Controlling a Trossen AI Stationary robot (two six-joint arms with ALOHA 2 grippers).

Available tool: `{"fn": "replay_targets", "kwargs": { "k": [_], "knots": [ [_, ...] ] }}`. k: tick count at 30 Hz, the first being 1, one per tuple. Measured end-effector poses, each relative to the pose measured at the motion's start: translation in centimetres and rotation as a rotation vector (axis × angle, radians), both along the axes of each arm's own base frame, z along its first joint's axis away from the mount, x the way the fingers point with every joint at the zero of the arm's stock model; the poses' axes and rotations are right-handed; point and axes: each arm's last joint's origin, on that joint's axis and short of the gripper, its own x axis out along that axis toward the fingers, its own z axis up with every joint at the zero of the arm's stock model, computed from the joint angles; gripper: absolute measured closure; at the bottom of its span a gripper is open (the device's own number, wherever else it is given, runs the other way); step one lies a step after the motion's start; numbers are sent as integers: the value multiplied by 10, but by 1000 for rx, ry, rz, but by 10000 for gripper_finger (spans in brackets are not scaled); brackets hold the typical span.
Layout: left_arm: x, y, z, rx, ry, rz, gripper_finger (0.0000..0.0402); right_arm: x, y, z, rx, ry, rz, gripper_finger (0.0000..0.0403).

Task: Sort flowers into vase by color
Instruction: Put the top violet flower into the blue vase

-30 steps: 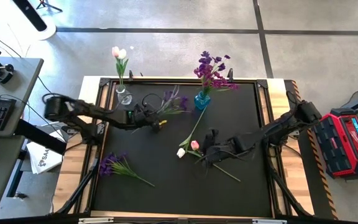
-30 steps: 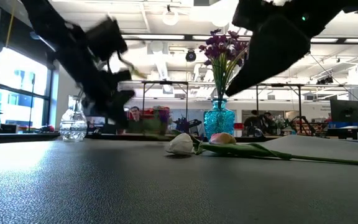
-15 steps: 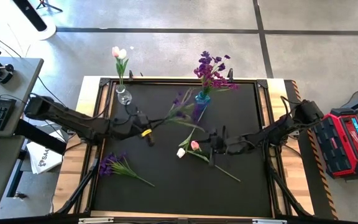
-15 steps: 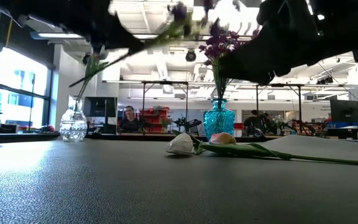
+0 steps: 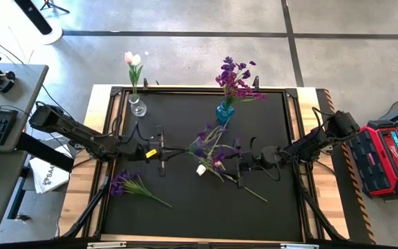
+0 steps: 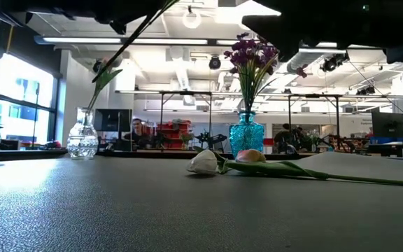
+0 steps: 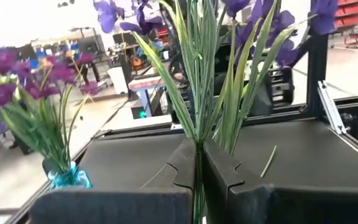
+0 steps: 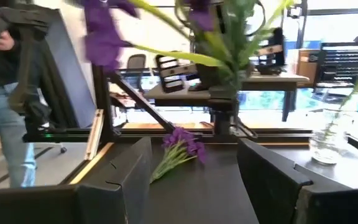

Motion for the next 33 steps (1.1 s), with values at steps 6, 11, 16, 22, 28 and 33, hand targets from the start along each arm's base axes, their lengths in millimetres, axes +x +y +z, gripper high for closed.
{"fn": "replay_targets", "kwargs": {
  "k": [6,11,16,22,28,33],
  "knots": [
    [9,-5,-5,56,-43,-55,401,0,-2,-1,0,6,-24,194],
    [17,-8,-11,80,-92,-95,401,1,-2,-1,-21,13,-26,194],
    [24,-6,-18,72,-116,-111,401,1,-4,0,-33,-3,-36,194],
    [30,-4,-21,55,-177,-202,401,4,-16,1,-11,-15,-80,194],
    [33,-2,-24,55,-189,-196,401,3,-19,14,-19,-144,-72,194],
    [33,-2,-23,54,-195,-195,401,14,-16,28,-59,-174,-69,194]
  ]
}}
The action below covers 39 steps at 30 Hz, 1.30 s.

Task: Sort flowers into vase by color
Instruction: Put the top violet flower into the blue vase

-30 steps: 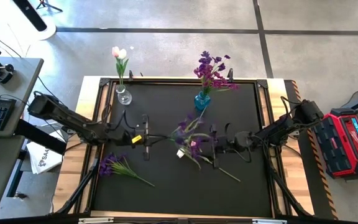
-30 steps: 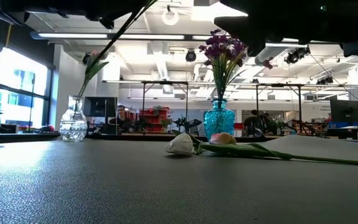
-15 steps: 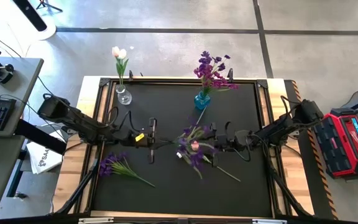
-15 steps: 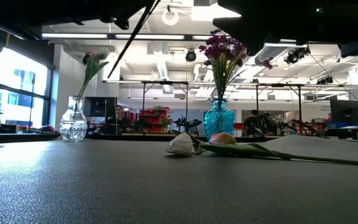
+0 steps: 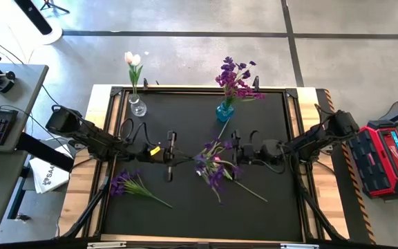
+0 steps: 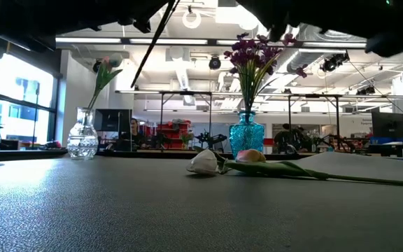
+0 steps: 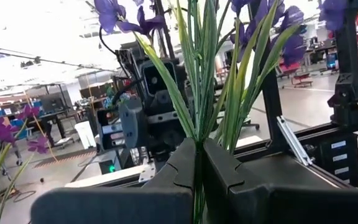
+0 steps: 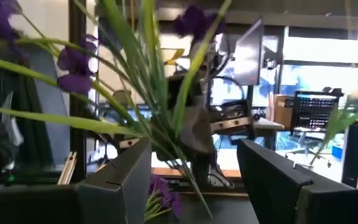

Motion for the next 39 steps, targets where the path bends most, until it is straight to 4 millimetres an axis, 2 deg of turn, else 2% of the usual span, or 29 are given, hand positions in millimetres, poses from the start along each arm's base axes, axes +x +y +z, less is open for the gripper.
{"fn": "replay_targets", "kwargs": {
  "k": [8,14,18,23,28,33,39],
  "knots": [
    [-1,2,6,-20,-61,26,401,28,8,6,-141,247,12,194],
    [-1,4,10,-31,-95,33,401,43,9,21,-151,325,-26,194],
    [2,3,15,-37,-108,13,401,54,8,27,-146,322,-46,194],
    [4,2,16,-33,-110,-4,401,72,12,18,-169,309,-22,194],
    [4,2,16,-32,-107,-4,401,85,15,16,-156,205,-29,199],
    [4,2,16,-32,-105,-4,401,91,13,18,-142,191,-44,241],
    [4,2,15,-29,-95,-3,401,92,11,20,-130,184,-51,331]
  ]
}}
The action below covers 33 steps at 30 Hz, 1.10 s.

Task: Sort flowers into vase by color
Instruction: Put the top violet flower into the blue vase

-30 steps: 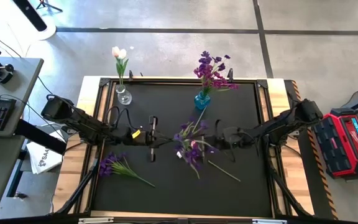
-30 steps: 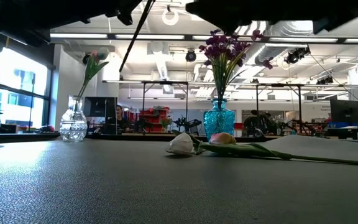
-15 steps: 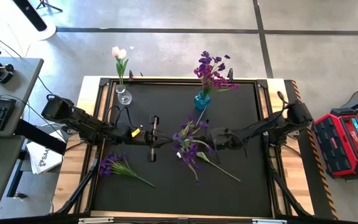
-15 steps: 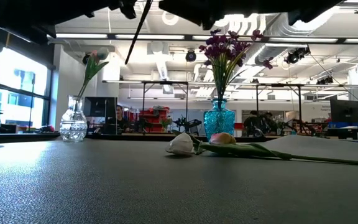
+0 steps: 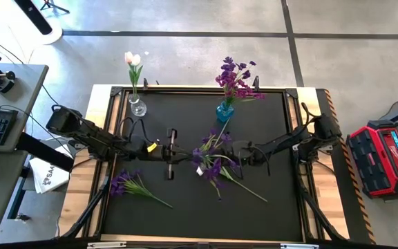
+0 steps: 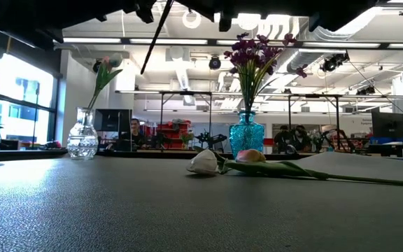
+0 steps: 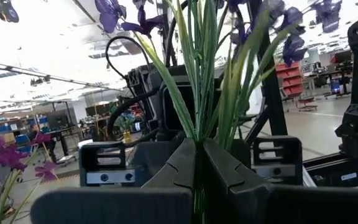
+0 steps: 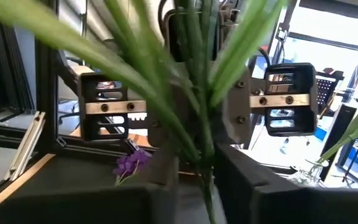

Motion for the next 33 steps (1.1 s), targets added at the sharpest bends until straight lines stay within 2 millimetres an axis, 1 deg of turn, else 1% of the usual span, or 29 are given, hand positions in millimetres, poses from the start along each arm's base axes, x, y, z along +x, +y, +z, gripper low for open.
{"fn": "replay_targets", "kwargs": {
  "k": [3,4,8,11,15,17,21,25,29,33],
  "knots": [
    [1,0,-2,9,28,28,399,0,0,-2,19,20,-15,385],
    [1,1,-4,15,43,46,395,0,-1,-3,23,32,-34,393],
    [1,4,-7,21,112,131,362,-5,-4,-2,49,102,-154,389],
    [-2,6,-7,33,181,208,327,-12,-6,4,56,154,-223,400],
    [-9,11,-7,51,277,343,289,-24,-7,16,40,189,-317,400],
    [-12,13,-6,58,318,401,278,-30,-9,23,28,206,-351,401],
    [-19,17,-8,66,396,498,269,-42,-15,28,-18,277,-447,402],
    [-22,19,-13,53,452,559,268,-54,-32,35,-79,336,-620,402],
    [-22,20,-18,66,498,563,268,-60,-59,41,-99,372,-713,402],
    [-22,20,-20,69,507,563,268,-65,-90,52,-87,336,-791,402]
  ]
}}
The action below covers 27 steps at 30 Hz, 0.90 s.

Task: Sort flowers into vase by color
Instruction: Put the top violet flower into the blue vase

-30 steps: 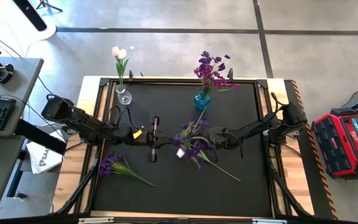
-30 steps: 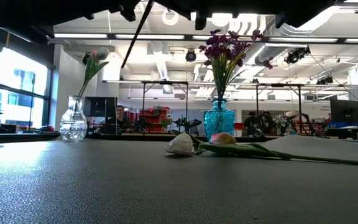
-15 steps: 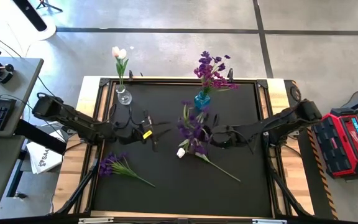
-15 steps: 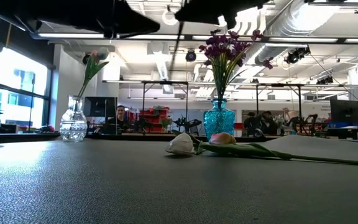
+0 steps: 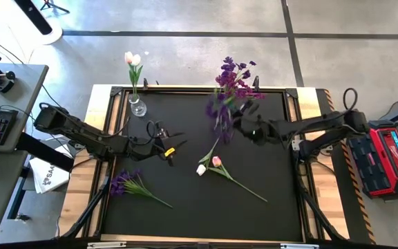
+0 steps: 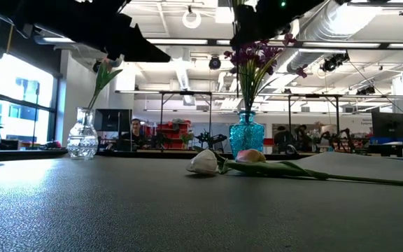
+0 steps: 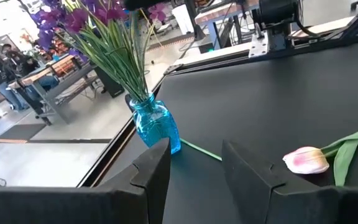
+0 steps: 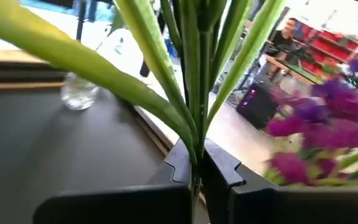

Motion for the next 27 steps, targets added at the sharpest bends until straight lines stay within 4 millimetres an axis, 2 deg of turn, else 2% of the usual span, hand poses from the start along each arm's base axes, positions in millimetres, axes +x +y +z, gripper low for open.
{"fn": "replay_targets", "kwargs": {
  "k": [4,7,16,27],
  "knots": [
    [0,0,0,-6,-5,2,268,-2,-28,-3,66,-17,-32,403],
    [0,0,0,-18,-11,4,268,-2,-39,-8,91,-8,-51,403],
    [0,0,0,-22,-13,4,268,-1,-57,-22,146,29,-127,403],
    [0,0,0,-24,-14,4,268,-6,-72,-26,244,-21,-172,402]
  ]
}}
